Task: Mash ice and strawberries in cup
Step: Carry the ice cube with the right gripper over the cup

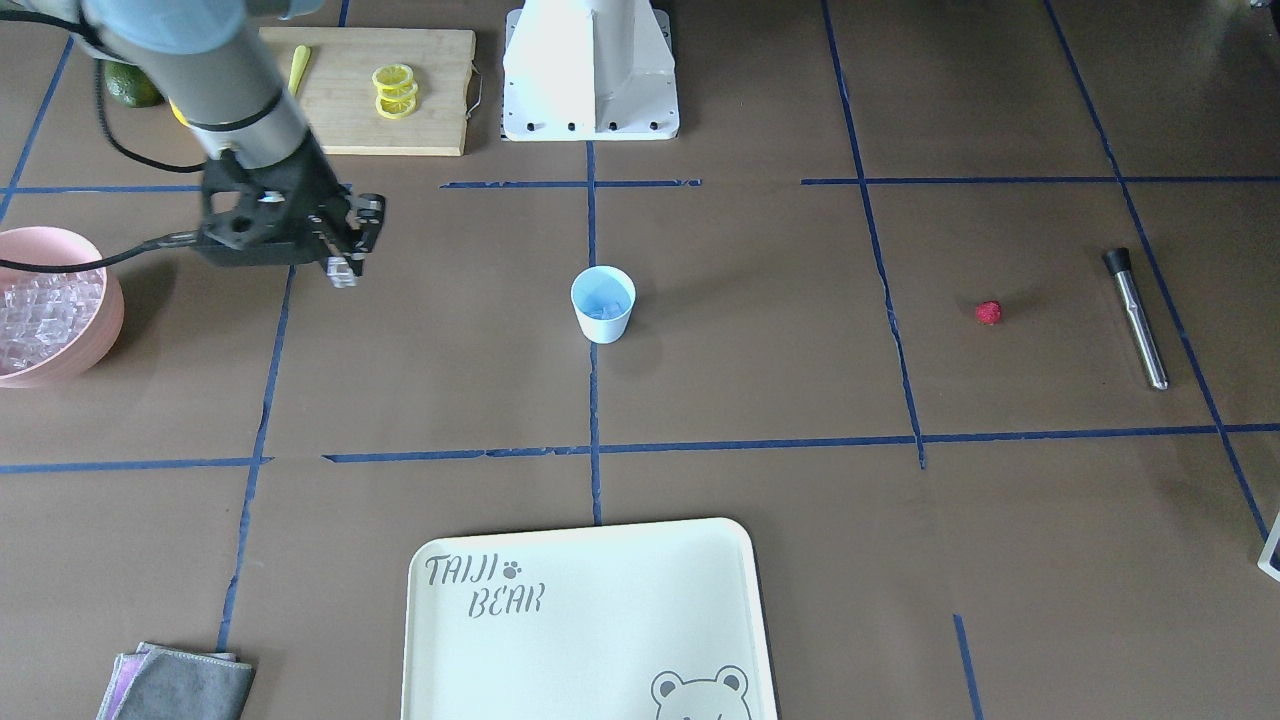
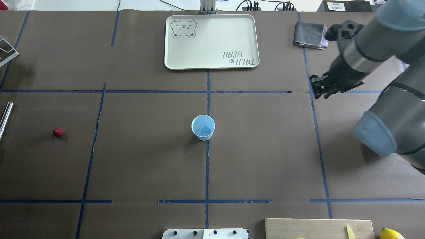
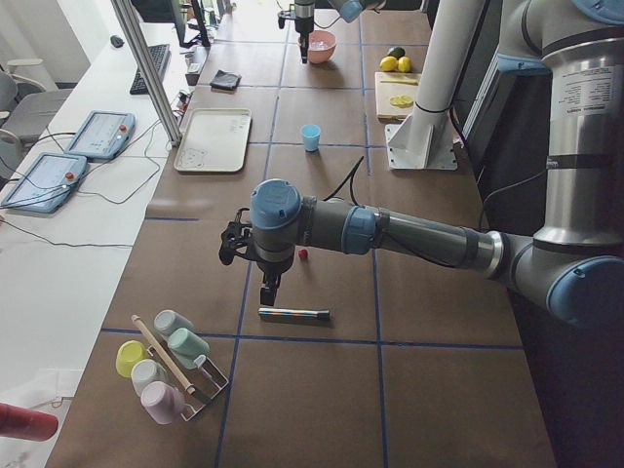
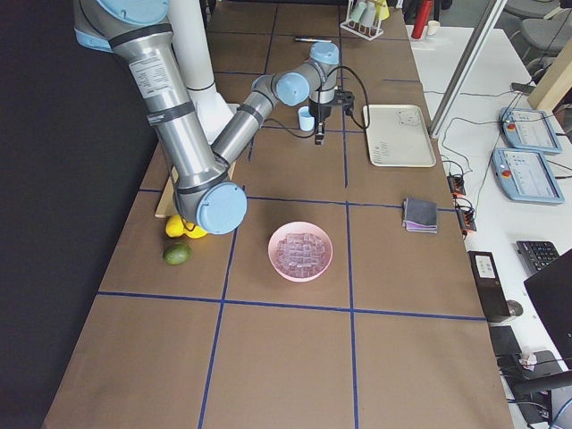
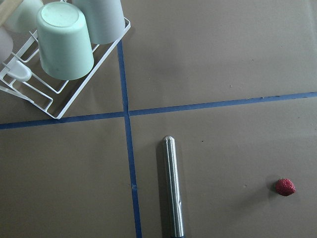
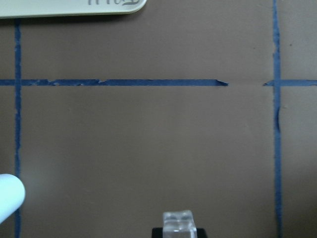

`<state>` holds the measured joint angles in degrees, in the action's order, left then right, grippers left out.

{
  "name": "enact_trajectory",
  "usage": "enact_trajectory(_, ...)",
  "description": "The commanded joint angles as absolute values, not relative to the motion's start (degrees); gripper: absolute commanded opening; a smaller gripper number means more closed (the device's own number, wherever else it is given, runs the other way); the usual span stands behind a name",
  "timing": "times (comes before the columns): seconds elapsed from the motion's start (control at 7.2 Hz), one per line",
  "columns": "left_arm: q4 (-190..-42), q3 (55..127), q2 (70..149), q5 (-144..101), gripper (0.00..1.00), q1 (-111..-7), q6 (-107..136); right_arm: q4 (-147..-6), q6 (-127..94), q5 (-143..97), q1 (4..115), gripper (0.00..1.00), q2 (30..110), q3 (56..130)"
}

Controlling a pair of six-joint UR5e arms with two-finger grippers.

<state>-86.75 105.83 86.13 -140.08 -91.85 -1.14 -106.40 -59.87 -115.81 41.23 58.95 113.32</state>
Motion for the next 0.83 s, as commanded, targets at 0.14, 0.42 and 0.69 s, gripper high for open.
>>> enact_trajectory(0.14, -86.66, 105.73, 86.13, -140.1, 1.0, -91.85, -1.14, -106.26, -71.1, -106.03, 29.38, 0.0, 44.95, 101.82)
enact_trajectory(0.42, -86.66, 105.65, 86.13, -140.01, 1.0, -91.85, -1.14, -101.37, -71.54, -104.94, 27.34, 0.01, 40.71, 93.12)
enact_trajectory(0.69, -86.66, 105.65, 86.13, -140.01, 1.0, -91.85, -1.14, -100.9, -71.81, -103.45, 26.2, 0.03, 39.55, 90.88)
